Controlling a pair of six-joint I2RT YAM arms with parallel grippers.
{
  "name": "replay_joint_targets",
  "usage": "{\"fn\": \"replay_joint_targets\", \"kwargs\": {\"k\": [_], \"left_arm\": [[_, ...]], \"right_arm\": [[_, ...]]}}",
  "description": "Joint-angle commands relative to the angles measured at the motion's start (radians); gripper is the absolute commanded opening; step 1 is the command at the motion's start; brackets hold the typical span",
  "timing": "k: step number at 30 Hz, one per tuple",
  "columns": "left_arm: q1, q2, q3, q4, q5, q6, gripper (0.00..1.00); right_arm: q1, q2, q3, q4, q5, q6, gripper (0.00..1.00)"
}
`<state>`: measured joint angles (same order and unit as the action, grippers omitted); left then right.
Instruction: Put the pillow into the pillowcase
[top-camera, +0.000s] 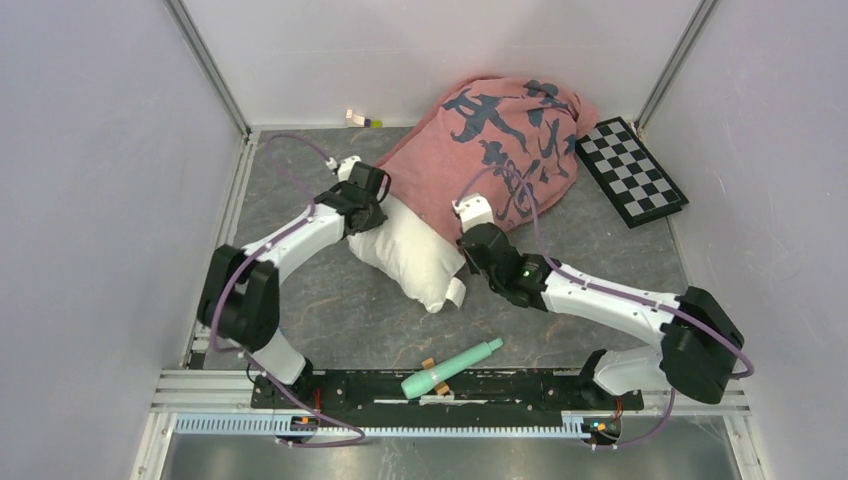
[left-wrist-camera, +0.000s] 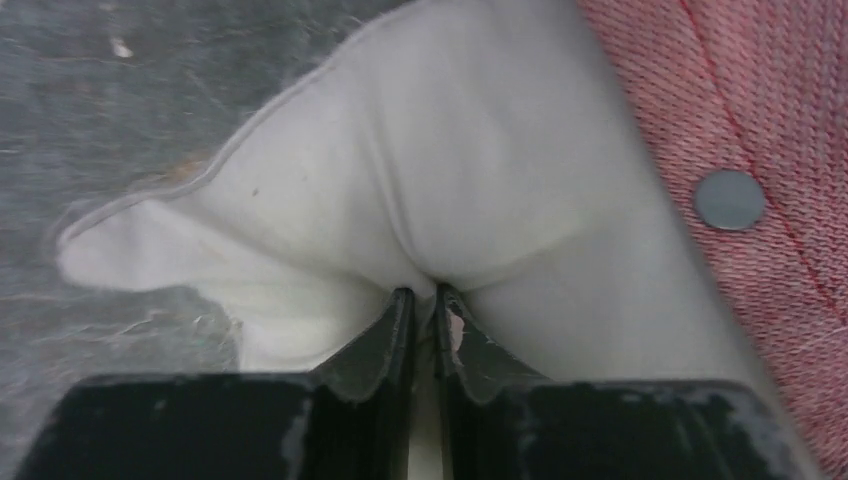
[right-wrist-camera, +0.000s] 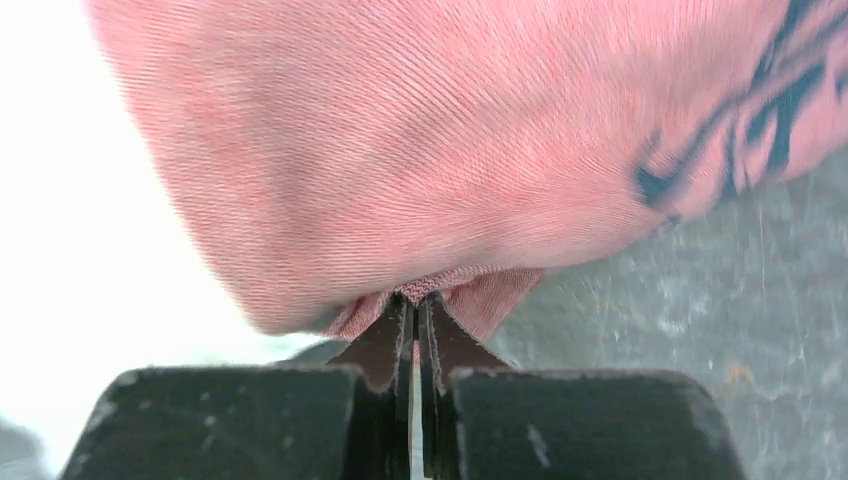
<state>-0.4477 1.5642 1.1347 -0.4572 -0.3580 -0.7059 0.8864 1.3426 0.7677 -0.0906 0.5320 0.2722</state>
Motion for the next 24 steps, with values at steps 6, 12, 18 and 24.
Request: {"fn": "replay_joint_targets", "kwargs": {"k": [6,12,18,24], "left_arm": [[-0.143,0.008,0.089,0.071,0.250,0.046,0.10],[-0.141,-0.130,0.074,-0.017,0.334,0.011,0.23],[0.018,-0.308,0.028,-0.149,0.311,0.002,0.71],[0.128,-0.516,-0.074,-0.213,0.203,-0.029,1.00]], "right_arm": [[0.209,0.096,0.722,-0.244,-0.009,-0.148,0.00],[0.152,0.469,1.175,-0.344,-0.081,-0.216,0.00],[0.005,0.732,1.397,-0.361,-0.245,-0.172,0.00],[-0.048,0.690,1.257,-0.242,-0.321,-0.152,0.00]]}}
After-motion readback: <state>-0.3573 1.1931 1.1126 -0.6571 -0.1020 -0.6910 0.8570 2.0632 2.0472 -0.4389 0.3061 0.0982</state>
